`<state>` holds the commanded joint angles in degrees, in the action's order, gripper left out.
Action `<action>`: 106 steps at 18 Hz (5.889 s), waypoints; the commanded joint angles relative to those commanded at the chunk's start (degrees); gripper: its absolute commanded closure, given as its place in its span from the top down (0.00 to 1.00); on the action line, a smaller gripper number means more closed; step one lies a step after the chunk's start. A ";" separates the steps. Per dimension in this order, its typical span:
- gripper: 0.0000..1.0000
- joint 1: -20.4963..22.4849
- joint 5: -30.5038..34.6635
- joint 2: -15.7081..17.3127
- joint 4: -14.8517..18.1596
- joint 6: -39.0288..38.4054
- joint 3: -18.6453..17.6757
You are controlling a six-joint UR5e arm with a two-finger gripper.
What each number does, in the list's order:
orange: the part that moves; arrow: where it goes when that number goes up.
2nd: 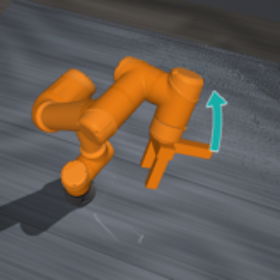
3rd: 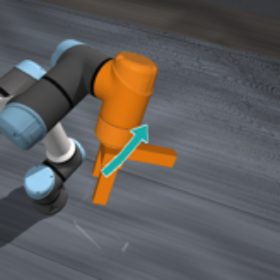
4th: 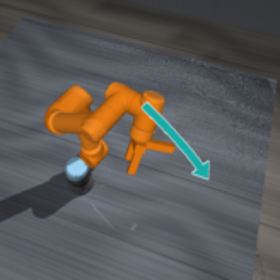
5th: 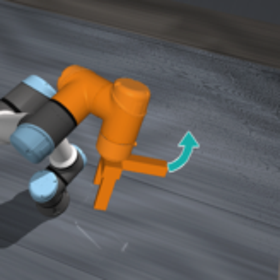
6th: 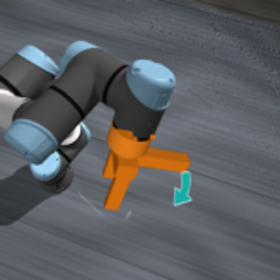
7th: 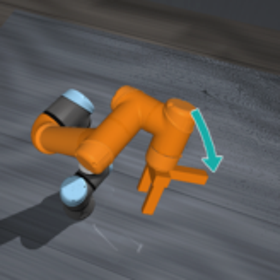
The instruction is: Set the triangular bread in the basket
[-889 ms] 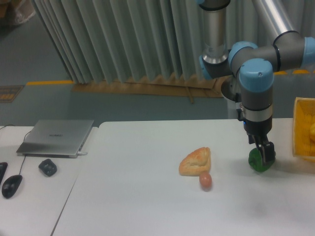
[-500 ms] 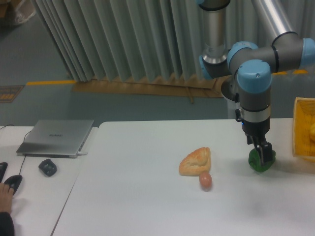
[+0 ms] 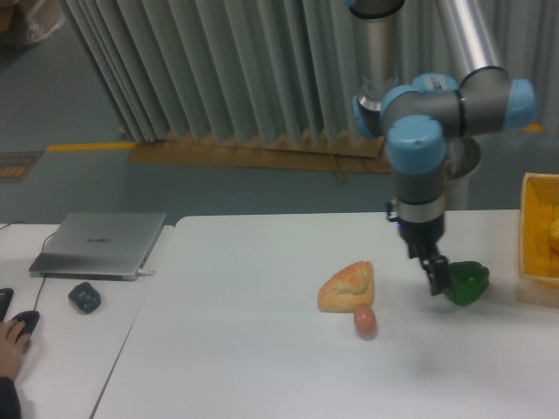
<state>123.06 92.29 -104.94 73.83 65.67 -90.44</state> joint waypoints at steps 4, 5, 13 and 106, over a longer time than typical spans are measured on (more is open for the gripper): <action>1.00 -4.58 0.44 -1.75 -1.67 -7.74 -0.70; 1.00 -6.06 3.57 -2.11 -2.37 -9.23 -2.44; 1.00 -9.24 8.44 -1.58 -6.86 -11.00 -7.29; 0.39 44.10 0.97 5.02 10.28 70.45 1.05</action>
<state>167.16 93.25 -99.93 84.11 136.13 -89.39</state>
